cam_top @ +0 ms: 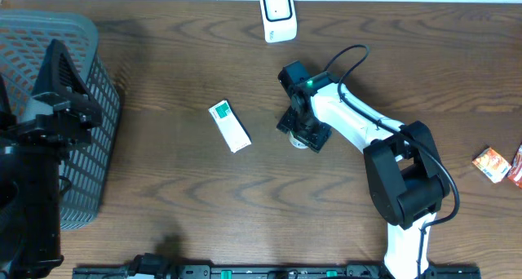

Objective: Scan the item barcode
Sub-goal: 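Carry the jar up to the white scanner and hold it there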

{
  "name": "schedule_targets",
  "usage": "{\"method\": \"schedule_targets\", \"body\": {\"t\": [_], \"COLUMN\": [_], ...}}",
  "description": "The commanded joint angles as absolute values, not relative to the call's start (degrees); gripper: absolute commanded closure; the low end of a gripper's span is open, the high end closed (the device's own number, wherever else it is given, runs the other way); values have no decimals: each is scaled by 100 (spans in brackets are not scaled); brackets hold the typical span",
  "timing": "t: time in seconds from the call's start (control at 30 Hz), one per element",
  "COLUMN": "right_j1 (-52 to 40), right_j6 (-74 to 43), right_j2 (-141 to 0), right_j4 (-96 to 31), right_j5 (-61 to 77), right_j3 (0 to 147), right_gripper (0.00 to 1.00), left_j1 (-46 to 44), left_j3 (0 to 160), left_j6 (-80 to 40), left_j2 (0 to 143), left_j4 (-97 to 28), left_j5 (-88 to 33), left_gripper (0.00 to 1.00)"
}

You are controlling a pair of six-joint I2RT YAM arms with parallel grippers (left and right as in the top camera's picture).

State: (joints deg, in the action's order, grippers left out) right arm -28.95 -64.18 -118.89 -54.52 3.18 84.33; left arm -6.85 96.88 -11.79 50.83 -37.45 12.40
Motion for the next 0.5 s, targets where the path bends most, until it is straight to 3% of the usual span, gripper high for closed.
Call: {"method": "schedule_targets", "body": {"t": [0.0, 0.47], "right_j1": [-2847, -2661], "right_j6": [-6425, -5430], "right_j2": [-12066, -12053], "right_j4": [-5481, -5509], "right_j5": [340, 2082], "right_j3": [8383, 8521], "right_gripper": [35, 46], "left_j1": [-670, -670], "left_j3": [9686, 9686], "left_j6": [-1168, -1168], "left_j2": [5070, 5070], "left_j4": [-3726, -3726], "left_j5": [1269, 1269], "left_gripper": [17, 17]}}
